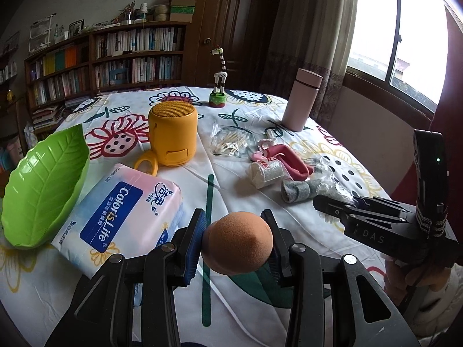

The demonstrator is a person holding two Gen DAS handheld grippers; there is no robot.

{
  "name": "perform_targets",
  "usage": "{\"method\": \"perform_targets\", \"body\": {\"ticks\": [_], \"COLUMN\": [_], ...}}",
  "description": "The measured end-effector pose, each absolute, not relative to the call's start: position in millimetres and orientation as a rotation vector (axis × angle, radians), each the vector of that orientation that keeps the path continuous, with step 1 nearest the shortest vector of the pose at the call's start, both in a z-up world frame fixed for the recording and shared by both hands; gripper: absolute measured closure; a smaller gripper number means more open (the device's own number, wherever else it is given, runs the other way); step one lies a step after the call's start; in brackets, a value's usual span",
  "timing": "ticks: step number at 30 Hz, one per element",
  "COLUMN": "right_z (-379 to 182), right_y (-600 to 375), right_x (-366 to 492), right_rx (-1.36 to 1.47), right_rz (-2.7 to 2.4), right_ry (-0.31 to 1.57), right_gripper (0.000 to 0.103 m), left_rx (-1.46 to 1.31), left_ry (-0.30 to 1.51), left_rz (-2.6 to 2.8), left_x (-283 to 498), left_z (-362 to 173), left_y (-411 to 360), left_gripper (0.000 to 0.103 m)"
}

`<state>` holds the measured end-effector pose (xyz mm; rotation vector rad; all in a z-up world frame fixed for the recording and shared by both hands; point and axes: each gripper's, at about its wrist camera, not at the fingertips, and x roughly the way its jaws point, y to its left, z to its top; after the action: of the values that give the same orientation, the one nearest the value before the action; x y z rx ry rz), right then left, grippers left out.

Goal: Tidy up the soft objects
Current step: 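Lift the orange sponge with the left gripper while the right gripper grasps the clear plastic bag, then place the sponge on the green leaf plate with left gripper while right gripper carries the bag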

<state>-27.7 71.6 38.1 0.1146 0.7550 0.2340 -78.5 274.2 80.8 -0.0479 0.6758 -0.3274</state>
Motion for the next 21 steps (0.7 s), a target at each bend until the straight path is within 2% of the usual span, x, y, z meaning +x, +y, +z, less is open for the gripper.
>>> {"method": "perform_targets", "body": {"ticks": [21], "right_z": [41.7], "right_y": [107.0], "right_x": [-23.8], "right_rx": [0.068], "right_rz": [0.28], "right_ry": [0.761], "right_gripper": [0.07], "left_rx": [-0.117], "left_ry": [0.563], "left_rz": [-0.127], "left_x": [-69.4], "left_z": [108.5], "left_y": [360.2], "left_gripper": [0.063]}}
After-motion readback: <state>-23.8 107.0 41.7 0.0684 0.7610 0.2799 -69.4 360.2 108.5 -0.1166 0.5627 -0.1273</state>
